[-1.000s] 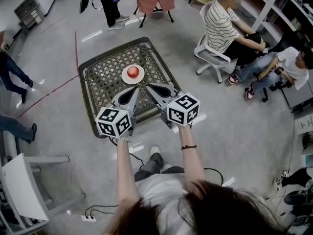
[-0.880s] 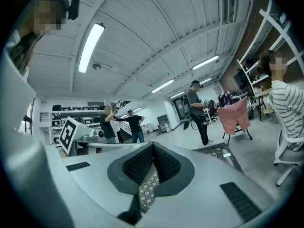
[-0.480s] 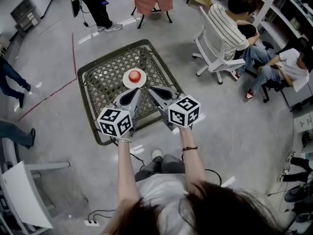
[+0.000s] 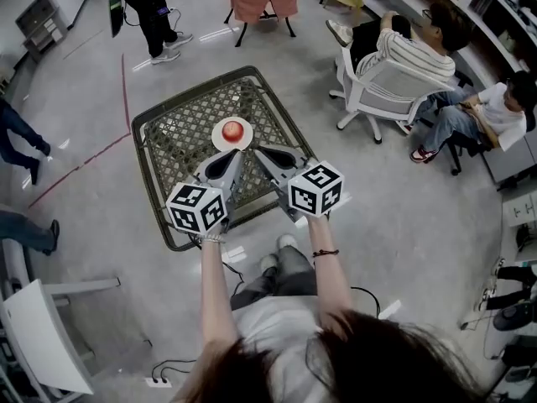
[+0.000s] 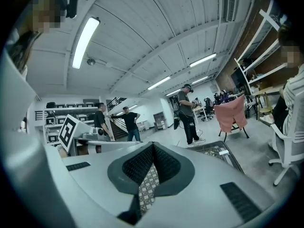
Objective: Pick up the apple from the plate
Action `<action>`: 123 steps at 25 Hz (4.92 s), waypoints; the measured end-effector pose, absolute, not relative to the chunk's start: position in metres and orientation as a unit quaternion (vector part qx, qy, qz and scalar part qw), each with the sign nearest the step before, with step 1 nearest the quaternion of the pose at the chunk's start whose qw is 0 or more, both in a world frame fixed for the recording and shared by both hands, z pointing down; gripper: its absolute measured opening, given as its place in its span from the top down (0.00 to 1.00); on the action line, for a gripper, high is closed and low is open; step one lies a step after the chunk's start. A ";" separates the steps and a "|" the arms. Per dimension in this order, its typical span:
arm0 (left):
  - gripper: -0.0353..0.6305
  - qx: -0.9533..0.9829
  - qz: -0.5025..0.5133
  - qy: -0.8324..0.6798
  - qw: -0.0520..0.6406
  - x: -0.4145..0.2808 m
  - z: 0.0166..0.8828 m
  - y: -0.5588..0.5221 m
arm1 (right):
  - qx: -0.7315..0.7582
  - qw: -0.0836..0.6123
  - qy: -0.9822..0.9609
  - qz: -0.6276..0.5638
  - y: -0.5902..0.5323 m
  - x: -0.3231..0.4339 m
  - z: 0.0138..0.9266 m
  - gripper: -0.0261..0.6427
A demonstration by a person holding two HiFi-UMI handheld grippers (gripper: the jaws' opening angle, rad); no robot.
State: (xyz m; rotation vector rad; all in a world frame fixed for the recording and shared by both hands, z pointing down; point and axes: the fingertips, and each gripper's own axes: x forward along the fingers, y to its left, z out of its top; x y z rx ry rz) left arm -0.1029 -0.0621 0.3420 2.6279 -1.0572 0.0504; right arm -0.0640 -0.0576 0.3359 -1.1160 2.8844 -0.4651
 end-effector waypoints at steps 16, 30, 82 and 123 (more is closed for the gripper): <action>0.93 0.896 0.020 -0.408 0.172 -0.113 0.357 -0.108 | -0.323 -0.003 0.932 -0.165 -0.110 -0.067 0.348 0.95; 0.93 0.876 0.024 -0.442 0.192 -0.099 0.367 -0.156 | -0.287 -0.016 0.941 -0.179 -0.168 -0.055 0.353 0.95; 0.93 0.845 0.096 -0.457 0.262 -0.117 0.514 -0.222 | -0.247 -0.096 0.932 -0.247 -0.255 -0.077 0.488 0.95; 0.59 0.816 0.131 -0.519 0.219 -0.137 0.591 -0.242 | -0.246 -0.102 0.926 -0.267 -0.278 -0.065 0.570 0.95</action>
